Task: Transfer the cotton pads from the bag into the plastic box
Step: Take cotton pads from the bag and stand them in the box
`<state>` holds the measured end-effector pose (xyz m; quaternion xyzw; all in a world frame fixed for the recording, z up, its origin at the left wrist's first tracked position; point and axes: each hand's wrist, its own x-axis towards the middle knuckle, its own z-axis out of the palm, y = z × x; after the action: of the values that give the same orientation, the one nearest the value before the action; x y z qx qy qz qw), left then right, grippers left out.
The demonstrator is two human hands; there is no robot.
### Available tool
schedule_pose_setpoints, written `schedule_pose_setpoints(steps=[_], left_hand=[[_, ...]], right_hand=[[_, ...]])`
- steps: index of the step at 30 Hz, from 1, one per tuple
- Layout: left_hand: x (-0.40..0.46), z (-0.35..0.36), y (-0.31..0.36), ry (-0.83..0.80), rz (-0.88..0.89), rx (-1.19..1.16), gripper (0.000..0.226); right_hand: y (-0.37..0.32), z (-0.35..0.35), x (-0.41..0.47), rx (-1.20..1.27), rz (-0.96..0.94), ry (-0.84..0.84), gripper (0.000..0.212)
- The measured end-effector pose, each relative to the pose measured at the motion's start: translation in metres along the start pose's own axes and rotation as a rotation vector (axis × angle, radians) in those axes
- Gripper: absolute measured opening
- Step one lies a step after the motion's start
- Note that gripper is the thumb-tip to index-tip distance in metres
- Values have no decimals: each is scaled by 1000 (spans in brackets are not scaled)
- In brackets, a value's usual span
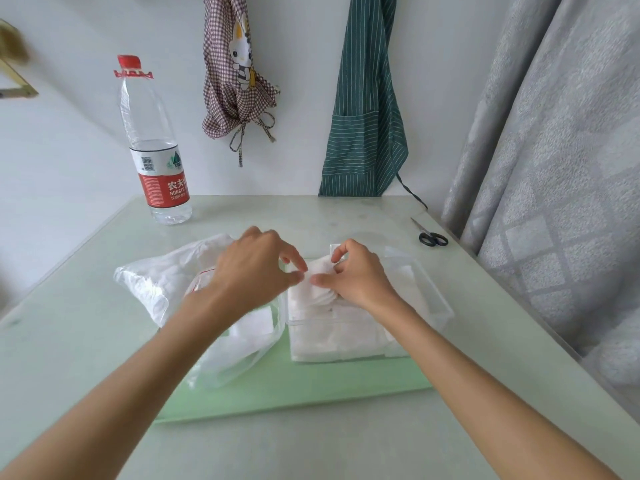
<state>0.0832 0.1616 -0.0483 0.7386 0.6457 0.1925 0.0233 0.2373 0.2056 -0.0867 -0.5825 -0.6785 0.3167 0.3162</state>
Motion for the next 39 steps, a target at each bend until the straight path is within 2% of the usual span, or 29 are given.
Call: schedule_pose_setpoints(steps=[3, 5, 9, 11, 14, 17, 24, 26, 28, 30, 33, 36, 39], left_hand=[[2, 13, 8, -52, 91, 197, 26], [5, 18, 13, -52, 110, 276, 29], [12, 18, 18, -42, 162, 392, 33], [15, 17, 21, -59, 221, 401, 34], [18, 16, 24, -139, 217, 328, 39], [17, 18, 27, -190, 245, 356, 42], [17, 18, 26, -195, 275, 435, 36], [18, 19, 26, -197, 273, 417, 31], [20, 19, 25, -185, 257, 376, 29], [20, 20, 24, -137, 243, 369, 31], [21, 26, 23, -84, 258, 426, 41], [22, 32, 22, -131, 264, 439, 42], [22, 39, 24, -158, 265, 455, 40]], right_hand=[[-3, 2, -6, -204, -117, 94, 29], [-6, -3, -7, -283, -156, 79, 21], [-2, -44, 7, -103, -170, 82, 11], [2, -64, 11, -150, -211, 50, 14], [9, -64, 8, -355, -232, -157, 18], [15, -49, 6, -514, -205, -280, 36], [17, -45, 0, -582, -184, -301, 36], [18, -51, 1, -502, -185, -317, 31], [20, -63, 4, -398, -160, -219, 23], [24, -68, 4, -403, -134, -120, 21], [26, -58, -1, -404, -114, -207, 23], [24, -47, -4, -413, -108, -218, 26], [20, -40, -8, -545, -105, -210, 26]])
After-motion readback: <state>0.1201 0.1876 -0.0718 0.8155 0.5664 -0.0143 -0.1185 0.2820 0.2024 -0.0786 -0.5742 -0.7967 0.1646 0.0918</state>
